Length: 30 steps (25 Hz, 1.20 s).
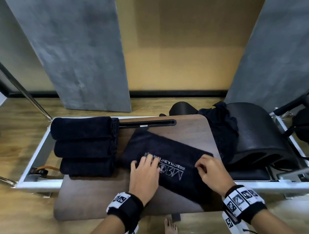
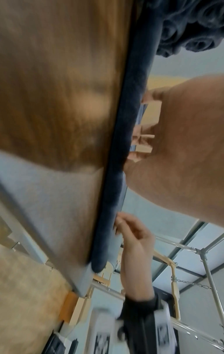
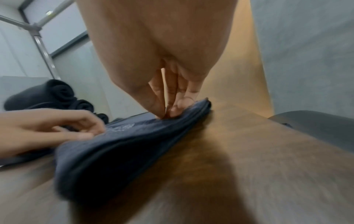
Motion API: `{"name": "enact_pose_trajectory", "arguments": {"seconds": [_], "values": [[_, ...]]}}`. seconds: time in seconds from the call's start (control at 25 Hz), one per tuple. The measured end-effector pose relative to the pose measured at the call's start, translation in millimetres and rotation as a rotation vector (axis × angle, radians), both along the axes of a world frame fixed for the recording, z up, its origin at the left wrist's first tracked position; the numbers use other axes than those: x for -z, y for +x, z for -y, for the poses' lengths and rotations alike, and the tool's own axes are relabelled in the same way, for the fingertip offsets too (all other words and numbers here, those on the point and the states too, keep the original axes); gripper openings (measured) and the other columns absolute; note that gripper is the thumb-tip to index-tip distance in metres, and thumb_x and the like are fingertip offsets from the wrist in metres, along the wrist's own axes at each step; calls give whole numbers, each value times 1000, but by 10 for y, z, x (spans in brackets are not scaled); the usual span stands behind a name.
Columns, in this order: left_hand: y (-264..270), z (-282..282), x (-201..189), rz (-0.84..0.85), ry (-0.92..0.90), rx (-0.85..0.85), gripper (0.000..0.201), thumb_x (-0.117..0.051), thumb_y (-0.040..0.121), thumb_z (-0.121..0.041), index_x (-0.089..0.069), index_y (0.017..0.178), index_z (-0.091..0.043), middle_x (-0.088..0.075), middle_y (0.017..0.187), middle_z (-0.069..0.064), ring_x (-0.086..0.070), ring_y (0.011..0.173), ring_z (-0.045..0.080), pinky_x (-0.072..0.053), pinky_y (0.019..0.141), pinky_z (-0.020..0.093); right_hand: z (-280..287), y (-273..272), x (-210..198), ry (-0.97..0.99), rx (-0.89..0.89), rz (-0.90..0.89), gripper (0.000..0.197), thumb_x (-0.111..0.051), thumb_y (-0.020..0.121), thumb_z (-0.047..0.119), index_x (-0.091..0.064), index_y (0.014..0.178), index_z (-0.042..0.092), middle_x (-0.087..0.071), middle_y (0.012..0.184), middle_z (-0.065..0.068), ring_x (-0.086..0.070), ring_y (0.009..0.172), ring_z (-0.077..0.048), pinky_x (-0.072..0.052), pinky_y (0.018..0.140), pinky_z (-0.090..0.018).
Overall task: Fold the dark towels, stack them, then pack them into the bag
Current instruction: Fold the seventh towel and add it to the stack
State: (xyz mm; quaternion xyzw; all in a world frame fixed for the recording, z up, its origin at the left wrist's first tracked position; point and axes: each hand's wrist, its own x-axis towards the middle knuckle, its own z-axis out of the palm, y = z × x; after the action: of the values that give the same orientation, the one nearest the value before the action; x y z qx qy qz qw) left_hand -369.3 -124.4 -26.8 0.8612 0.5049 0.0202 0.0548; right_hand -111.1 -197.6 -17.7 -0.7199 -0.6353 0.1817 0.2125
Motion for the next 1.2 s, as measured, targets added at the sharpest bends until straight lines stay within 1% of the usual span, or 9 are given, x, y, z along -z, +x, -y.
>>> {"name": "enact_pose_trajectory", "arguments": {"seconds": [0.16,0.36,0.6,0.68,0.76,0.88,1.0,1.08,1.2], "values": [[-8,-79,-114,22,-126,-29,56,-44,107,-25,-32,162,-25,-26,170,-5,-14,161,19,-8,127,61,446,-497,-25,-66,-210,-21,21,-61,89,10,-76,99,20,-72,98,5,-68,92,-17,-54,85,-30],[-195,536,45,122,-112,103,57,-32,112,-43,-32,165,-22,-21,174,-7,-6,162,11,-6,130,55,826,-831,13,-23,-322,-37,29,-65,90,13,-70,116,25,-61,113,16,-55,108,-7,-50,91,-25],[-587,1199,265,144,-83,220,76,-37,105,-70,-34,164,-22,-17,176,-8,-1,163,9,-9,131,55,1080,-982,144,42,-330,67,49,-77,85,38,-62,130,25,-51,124,7,-52,110,-13,-48,94,-29],[-692,1272,290,91,-108,240,71,-52,104,-55,-29,164,-25,-6,177,-11,9,162,7,-8,131,55,1124,-1017,186,38,-315,173,61,-78,82,40,-54,136,27,-47,126,5,-50,110,-15,-48,94,-30],[-717,1264,282,95,-132,204,70,-60,98,-19,-27,160,-25,-5,176,-14,15,160,2,-11,132,50,1115,-1031,197,43,-287,273,68,-81,78,33,-50,138,25,-47,124,2,-51,109,-19,-50,92,-34],[-720,1251,206,179,-161,193,66,-52,100,-4,-27,159,-20,-24,170,-14,6,160,-1,-12,132,36,1108,-1039,158,51,-237,342,68,-81,72,18,-54,135,21,-51,120,-1,-54,106,-23,-51,88,-35],[-793,1219,110,328,-174,218,48,-54,101,2,-53,147,-14,-38,166,-8,-24,158,5,-28,127,32,1125,-992,134,80,-253,329,49,-74,78,7,-61,124,19,-57,117,1,-57,105,-23,-51,86,-34],[-836,1193,49,464,-176,159,35,-56,100,6,-72,128,-8,-54,157,-2,-49,144,9,-42,116,25,1109,-925,99,101,-265,236,30,-70,88,5,-66,116,17,-60,113,3,-59,103,-21,-52,86,-34],[-830,1153,21,605,-101,61,20,-67,96,5,-80,107,-5,-71,125,-2,-54,122,12,-51,101,23,1004,-876,18,65,-266,207,19,-66,97,8,-70,114,14,-59,116,3,-56,105,-19,-50,88,-36]]}}
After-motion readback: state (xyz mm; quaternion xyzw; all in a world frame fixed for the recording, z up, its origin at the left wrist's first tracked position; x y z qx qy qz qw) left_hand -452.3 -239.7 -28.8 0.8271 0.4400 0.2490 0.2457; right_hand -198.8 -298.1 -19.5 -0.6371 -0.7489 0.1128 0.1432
